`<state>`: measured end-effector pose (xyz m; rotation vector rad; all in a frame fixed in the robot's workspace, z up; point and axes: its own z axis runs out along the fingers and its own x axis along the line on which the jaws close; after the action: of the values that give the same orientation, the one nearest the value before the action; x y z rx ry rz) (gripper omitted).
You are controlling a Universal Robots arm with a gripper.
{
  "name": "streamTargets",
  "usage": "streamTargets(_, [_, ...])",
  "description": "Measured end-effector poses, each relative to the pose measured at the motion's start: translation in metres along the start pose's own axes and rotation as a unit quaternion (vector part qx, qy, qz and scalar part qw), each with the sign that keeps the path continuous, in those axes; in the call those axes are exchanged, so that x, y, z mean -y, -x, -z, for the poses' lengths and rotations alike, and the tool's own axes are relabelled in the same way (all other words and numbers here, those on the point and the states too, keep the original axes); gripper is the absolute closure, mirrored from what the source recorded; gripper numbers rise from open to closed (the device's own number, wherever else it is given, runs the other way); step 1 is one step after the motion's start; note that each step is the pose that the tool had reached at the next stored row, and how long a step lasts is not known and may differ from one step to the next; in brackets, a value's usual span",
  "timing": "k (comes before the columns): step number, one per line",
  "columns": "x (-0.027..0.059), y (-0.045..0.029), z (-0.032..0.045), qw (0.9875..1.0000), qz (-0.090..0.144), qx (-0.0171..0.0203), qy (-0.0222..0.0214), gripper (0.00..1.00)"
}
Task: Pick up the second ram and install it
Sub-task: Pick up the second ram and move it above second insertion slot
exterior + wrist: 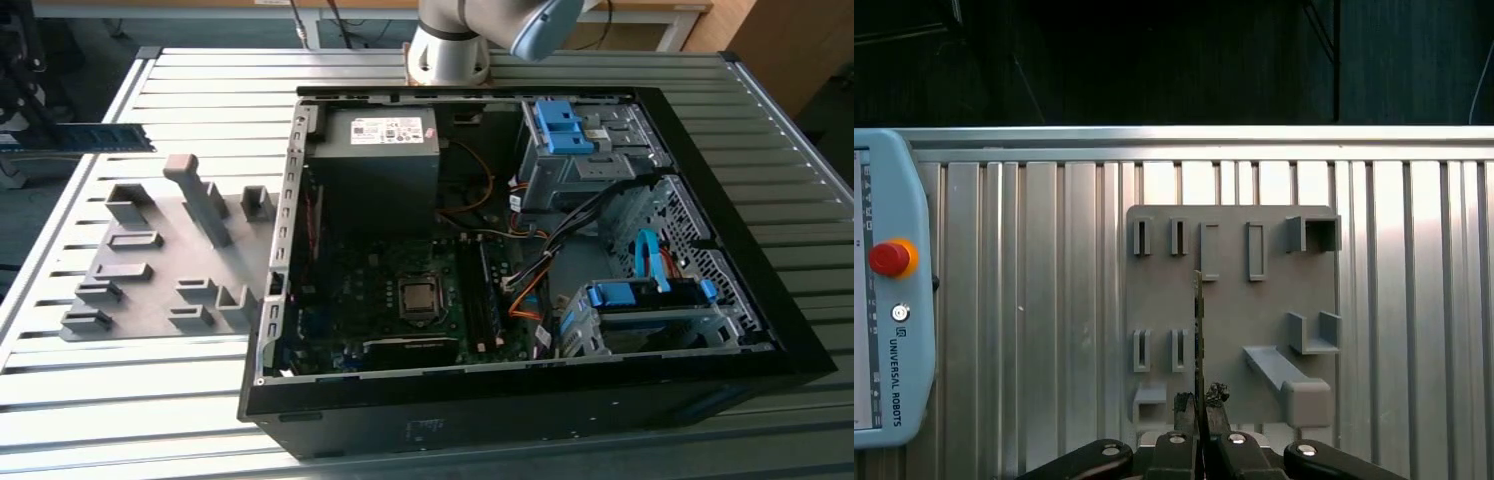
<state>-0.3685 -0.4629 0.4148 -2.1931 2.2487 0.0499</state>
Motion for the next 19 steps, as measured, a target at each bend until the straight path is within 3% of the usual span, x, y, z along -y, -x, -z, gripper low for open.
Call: streamTargets(19, [0.0175,0.0004,-0.0003,1.0,0.0,0.0,0.0,0.86])
